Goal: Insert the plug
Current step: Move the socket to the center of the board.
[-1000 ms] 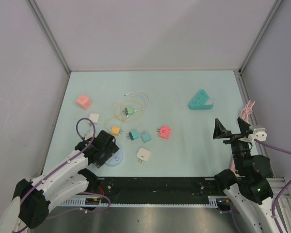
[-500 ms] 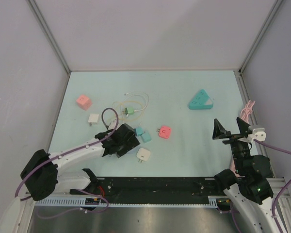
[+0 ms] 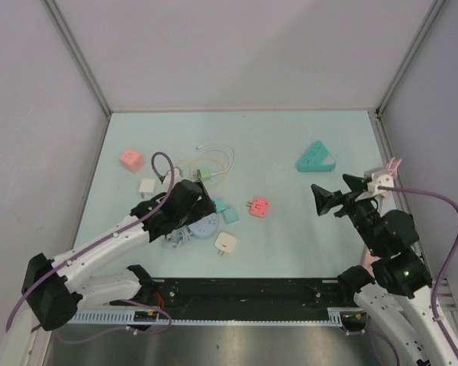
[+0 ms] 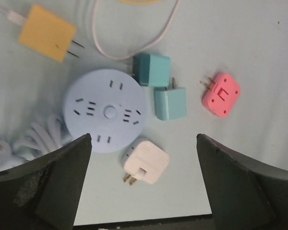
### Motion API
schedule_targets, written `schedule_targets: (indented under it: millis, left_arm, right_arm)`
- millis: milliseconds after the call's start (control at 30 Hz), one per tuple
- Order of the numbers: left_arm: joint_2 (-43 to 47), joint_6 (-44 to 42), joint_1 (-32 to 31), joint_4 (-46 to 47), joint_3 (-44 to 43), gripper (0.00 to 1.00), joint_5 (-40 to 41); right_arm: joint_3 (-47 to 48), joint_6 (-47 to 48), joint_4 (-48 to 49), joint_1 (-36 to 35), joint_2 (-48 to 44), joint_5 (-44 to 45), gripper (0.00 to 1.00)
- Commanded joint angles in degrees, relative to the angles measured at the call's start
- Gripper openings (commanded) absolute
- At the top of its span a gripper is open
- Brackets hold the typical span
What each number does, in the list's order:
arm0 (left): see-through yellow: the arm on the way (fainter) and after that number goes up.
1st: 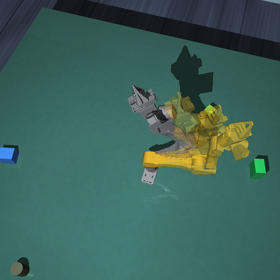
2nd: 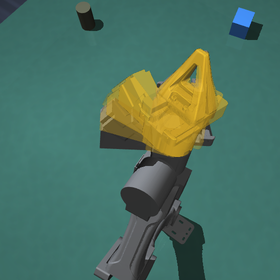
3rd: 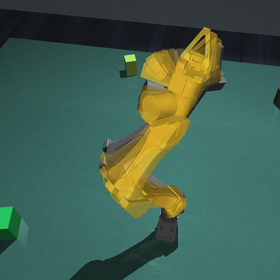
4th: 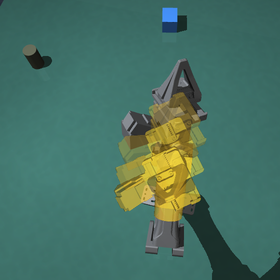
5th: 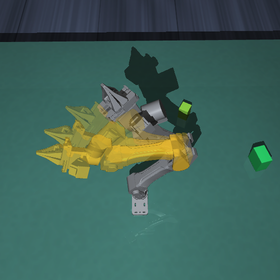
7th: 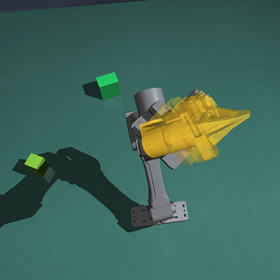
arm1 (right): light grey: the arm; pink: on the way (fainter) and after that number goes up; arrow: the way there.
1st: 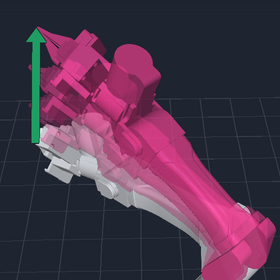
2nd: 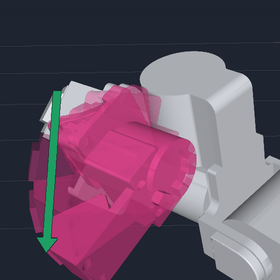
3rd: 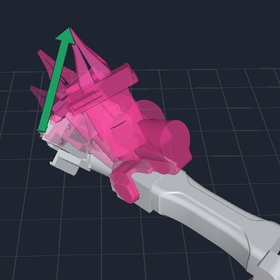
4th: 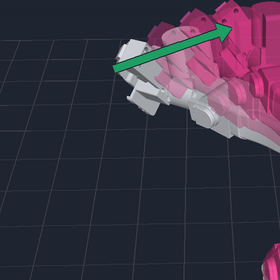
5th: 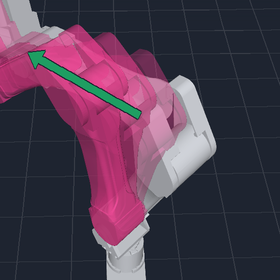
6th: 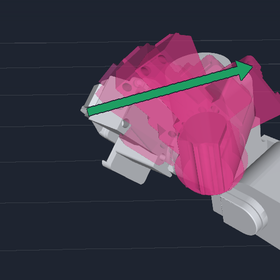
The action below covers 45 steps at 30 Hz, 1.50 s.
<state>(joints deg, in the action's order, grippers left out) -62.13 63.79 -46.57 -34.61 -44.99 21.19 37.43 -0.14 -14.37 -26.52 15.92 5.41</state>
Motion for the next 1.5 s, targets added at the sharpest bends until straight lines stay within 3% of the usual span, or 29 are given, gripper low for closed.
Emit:
schedule_targets:
  millis: [0,167,400,500,633,933,1100,1200,1300,1467]
  left_arm:
    - [4.47,-12.97,8.39,-0.72,2.26,0.95,-3.58]
    - [5.88,-22.89,15.52,1.2,5.79,0.96,-9.31]
    - [-0.18,-28.89,18.97,5.6,9.4,0.98,-17.31]
    - [-3.34,-29.6,18.88,7.53,9.4,0.98,-21.01]
    - [-6.42,-29.08,18.44,9.73,9.92,0.99,-29.0]
    - [-6.95,-20.29,11.24,15.63,10.01,0.98,-35.16]
    - [-3.45,-19.23,10.09,11.69,9.49,0.98,-29.03]
    - [-0.98,-21.59,7.47,5.9,6.68,0.98,-19.63]
    - [-0.27,-26.33,0.88,2.81,2.64,0.99,-12.07]
    - [-4.39,-35.57,-8.0,-0.09,-3.15,0.99,-10.47]
  right_arm:
    - [5.01,-8.53,-5.4,-0.28,11.38,-6.99,1.0]
    - [7.13,-11.73,-9.62,-0.28,20.45,-12.25,1.0]
    - [7.22,-13.82,-11.03,-0.37,31.61,-18.86,1.0]
    - [7.13,-15.94,-11.47,-1.94,37.32,-20.0,1.0]
    - [7.13,-16.64,-10.86,-8.62,41.82,-13.09,1.0]
    - [7.13,-18.05,-7.69,-14.7,49.38,-6.82,1.0]
    - [6.43,-18.14,-7.43,-14.61,49.56,-5.41,1.0]
    - [5.12,-18.23,-7.08,-14.7,48.15,-3.84,1.0]
    - [3.62,-18.84,-6.64,-14.7,45.61,-1.46,1.0]
    - [1.77,-20.07,-6.55,-14.08,37.88,1.62,1.0]
